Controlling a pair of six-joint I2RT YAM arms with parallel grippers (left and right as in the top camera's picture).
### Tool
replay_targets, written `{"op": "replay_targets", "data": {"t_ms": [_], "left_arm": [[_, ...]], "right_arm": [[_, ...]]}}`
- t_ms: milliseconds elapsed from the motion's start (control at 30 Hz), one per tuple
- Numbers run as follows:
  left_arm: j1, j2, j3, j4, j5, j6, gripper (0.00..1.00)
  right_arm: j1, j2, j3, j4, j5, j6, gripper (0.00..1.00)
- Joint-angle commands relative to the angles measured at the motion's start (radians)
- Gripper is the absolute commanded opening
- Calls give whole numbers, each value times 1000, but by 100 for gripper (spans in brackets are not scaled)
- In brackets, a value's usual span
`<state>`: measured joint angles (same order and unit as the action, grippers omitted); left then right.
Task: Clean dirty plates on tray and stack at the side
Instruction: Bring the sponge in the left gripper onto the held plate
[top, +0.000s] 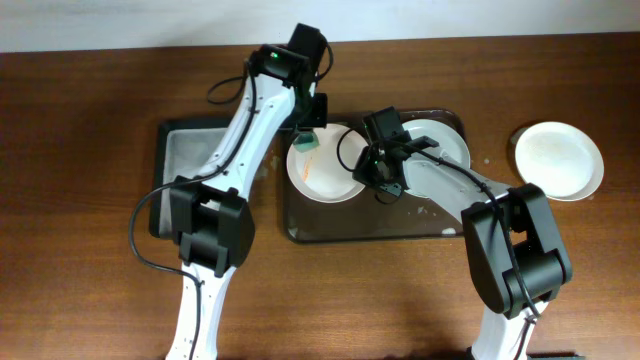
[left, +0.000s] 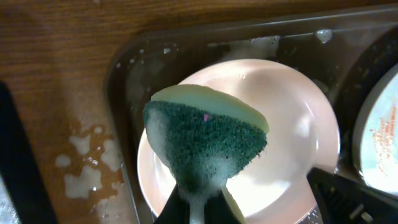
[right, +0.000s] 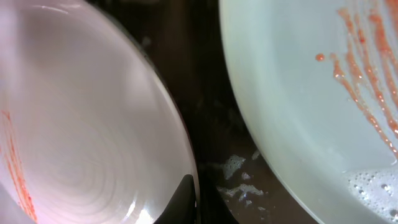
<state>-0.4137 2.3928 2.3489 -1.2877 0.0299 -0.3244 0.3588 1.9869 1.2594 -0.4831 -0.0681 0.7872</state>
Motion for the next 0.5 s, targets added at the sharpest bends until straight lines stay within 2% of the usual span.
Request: {"op": "replay_targets", "data": {"t_ms": [0,300,467], "left_arm": [[8,57,8,16,7,70,0],[9,111,8,14,7,122,0],[9,111,8,-23,7,140,0]], "right_arm": [[1,15,-9,-18,8,-81,4],[-13,15,-9,-19,-114,-281,4],[-43,15,-9,-37,-124,-283,4]]}}
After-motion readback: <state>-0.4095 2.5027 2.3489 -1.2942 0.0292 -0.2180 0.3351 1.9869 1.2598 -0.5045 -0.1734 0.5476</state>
